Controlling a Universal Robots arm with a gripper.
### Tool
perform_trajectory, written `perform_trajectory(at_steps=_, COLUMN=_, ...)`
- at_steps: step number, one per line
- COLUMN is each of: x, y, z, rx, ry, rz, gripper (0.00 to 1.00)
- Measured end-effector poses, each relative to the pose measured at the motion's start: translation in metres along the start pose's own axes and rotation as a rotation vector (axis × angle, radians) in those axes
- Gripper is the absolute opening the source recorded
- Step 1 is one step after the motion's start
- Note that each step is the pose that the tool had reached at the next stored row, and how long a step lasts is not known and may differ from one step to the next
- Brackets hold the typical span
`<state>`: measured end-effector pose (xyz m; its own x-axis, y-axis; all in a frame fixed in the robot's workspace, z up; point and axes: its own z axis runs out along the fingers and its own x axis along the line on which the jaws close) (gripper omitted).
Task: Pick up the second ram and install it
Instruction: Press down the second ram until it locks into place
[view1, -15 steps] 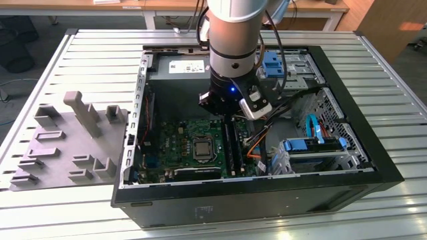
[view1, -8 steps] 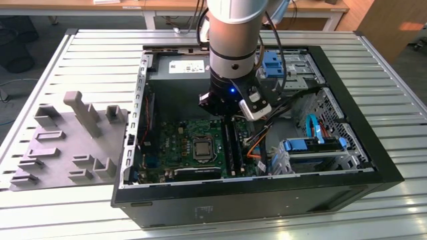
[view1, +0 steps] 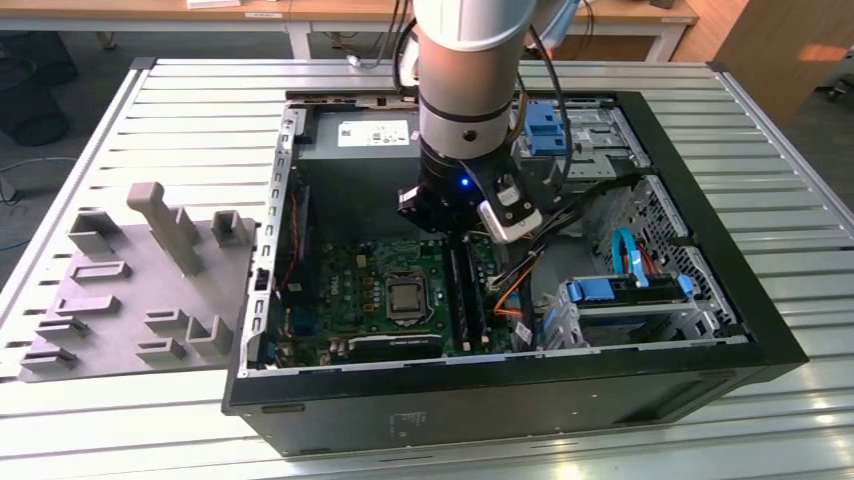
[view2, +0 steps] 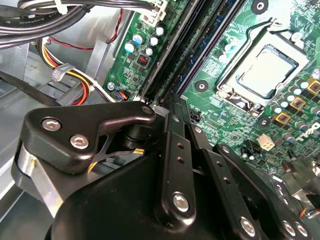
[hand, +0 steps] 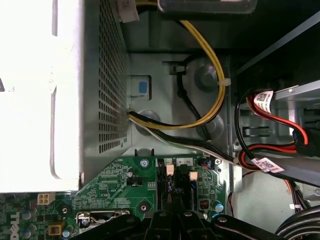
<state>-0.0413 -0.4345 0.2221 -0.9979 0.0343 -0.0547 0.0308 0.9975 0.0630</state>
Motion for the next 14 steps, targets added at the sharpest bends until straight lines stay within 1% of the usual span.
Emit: perform_trajectory(at_steps=14, x=0.0002, y=-0.0003, z=0.0035, rx=0.0002, ry=0.0002, rz=0.0, gripper=0.11)
